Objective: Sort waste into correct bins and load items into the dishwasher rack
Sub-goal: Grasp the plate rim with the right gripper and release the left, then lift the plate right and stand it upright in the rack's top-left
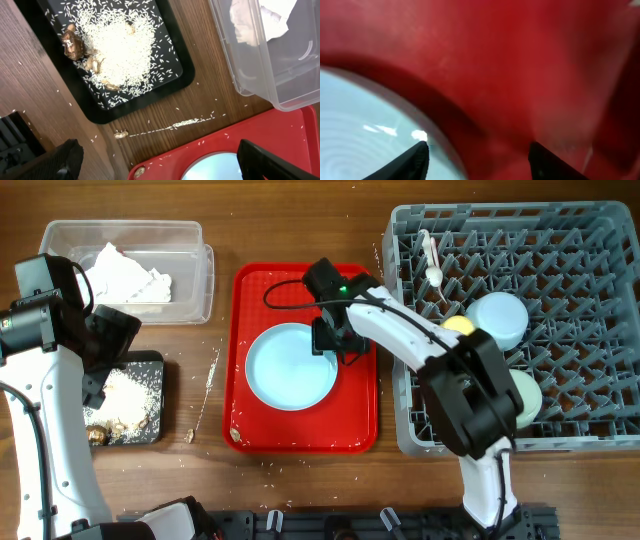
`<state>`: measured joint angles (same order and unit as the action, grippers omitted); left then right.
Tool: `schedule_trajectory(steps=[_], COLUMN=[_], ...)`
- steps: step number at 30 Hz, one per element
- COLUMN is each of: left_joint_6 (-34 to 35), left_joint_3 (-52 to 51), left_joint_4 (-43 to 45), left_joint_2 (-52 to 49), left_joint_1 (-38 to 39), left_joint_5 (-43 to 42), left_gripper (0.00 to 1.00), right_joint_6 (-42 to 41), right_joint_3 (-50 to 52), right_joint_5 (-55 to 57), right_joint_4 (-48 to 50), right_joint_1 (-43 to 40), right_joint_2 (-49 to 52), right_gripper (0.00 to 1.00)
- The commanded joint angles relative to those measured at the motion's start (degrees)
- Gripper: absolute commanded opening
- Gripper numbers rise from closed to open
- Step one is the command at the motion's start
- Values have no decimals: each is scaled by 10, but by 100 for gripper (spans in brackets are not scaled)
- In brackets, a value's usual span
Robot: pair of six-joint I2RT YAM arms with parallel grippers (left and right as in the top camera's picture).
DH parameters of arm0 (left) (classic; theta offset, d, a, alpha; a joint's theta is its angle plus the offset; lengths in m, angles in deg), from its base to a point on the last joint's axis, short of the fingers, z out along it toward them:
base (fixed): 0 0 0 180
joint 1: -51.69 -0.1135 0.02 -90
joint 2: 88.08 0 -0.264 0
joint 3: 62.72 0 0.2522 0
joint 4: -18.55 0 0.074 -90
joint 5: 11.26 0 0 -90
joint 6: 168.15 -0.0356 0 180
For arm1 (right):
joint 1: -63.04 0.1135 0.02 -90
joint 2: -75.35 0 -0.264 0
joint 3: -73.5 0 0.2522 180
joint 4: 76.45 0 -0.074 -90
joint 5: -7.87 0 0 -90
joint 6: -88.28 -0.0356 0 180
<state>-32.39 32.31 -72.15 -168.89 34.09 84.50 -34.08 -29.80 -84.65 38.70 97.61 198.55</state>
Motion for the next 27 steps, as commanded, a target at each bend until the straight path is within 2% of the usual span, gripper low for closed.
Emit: schedule_trajectory(steps=[1,3,5,7,14,23,27], left_joint_6=[-5,-5,-5,-5,-5,-5,-5], left_joint_3=[6,6,6,6,6,6,6], left_joint_4=[0,0,0,0,0,0,0], left_joint_2=[1,1,1,1,1,1,1], left_joint_1=[-3,-3,-3,-3,-3,-3,-3], left_joint_5=[8,8,8,8,8,8,8], left_gripper=[100,100,100,100,100,100,100], right_joint_6=[-10,-19,-24,-24,-21,-23,-35], right_joint_3=[1,1,0,-5,-72,-78,-76], right_joint_5=[-40,-44,-44,-44,-11,215,367], right_joint_4=[1,1,1,-2,-69,-89,-94], right_joint_1=[0,0,0,-1,-39,-139,-147], right_joint_2=[15,15,15,14,-53,-240,-251], right_gripper=[58,49,30,4,4,5,4])
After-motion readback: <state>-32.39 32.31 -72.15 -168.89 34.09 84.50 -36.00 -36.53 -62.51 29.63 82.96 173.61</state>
